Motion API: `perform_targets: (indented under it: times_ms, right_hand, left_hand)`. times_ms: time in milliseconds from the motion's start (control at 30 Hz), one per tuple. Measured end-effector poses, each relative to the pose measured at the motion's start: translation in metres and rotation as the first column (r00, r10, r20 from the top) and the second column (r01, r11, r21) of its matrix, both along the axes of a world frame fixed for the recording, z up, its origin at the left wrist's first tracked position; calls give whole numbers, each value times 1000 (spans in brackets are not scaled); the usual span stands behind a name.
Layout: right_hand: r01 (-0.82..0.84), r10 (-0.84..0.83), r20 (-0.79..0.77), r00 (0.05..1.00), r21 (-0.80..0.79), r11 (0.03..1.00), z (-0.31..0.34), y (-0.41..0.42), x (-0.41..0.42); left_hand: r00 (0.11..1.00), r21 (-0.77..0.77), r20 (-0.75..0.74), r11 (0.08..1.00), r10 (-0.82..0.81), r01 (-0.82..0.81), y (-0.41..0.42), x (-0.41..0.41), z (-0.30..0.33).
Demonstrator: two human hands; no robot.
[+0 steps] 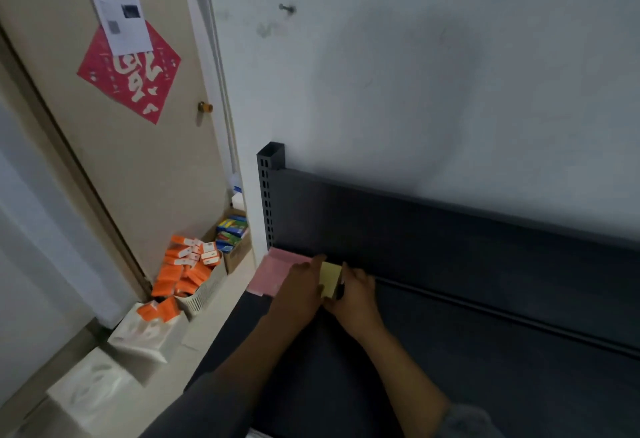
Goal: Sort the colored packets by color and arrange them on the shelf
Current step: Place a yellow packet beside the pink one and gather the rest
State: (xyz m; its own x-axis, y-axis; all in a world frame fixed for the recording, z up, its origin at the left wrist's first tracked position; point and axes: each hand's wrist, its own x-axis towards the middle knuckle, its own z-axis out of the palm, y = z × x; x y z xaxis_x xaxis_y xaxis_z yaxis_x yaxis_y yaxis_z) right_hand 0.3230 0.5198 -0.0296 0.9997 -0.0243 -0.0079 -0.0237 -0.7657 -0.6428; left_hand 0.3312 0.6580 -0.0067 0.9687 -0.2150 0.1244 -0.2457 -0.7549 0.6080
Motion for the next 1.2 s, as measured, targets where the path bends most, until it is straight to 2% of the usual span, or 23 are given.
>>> perform_targets:
  times_ms: [167, 300, 433, 600, 733, 1200]
  right_hand:
    - [70, -64, 104, 993, -54, 996, -6, -1, -5]
    - [96, -89, 137, 987, -41, 995, -7, 2, -7]
    - [103, -96, 142, 985, -39, 994, -7, 3, -9]
    - [161, -160, 194, 968, 7, 987, -4, -9, -21]
    - [265, -271, 275, 922, 61, 962, 0, -27, -46]
    - [565, -596, 335, 730, 195, 801, 15, -130, -156]
  left_hand:
    - [997, -31, -21, 997, -71, 70, -5, 12, -10]
    - [994, -40, 31, 993, -108, 109, -4, 16, -12]
    - [995, 22, 26, 995, -98, 97, -5, 18, -12]
    - [969, 113, 181, 982, -167, 148, -13, 16, -7]
    - [943, 97, 237, 971, -235, 217, -31, 9, -11]
    - [810, 7, 398, 885, -430, 466, -163, -76, -8]
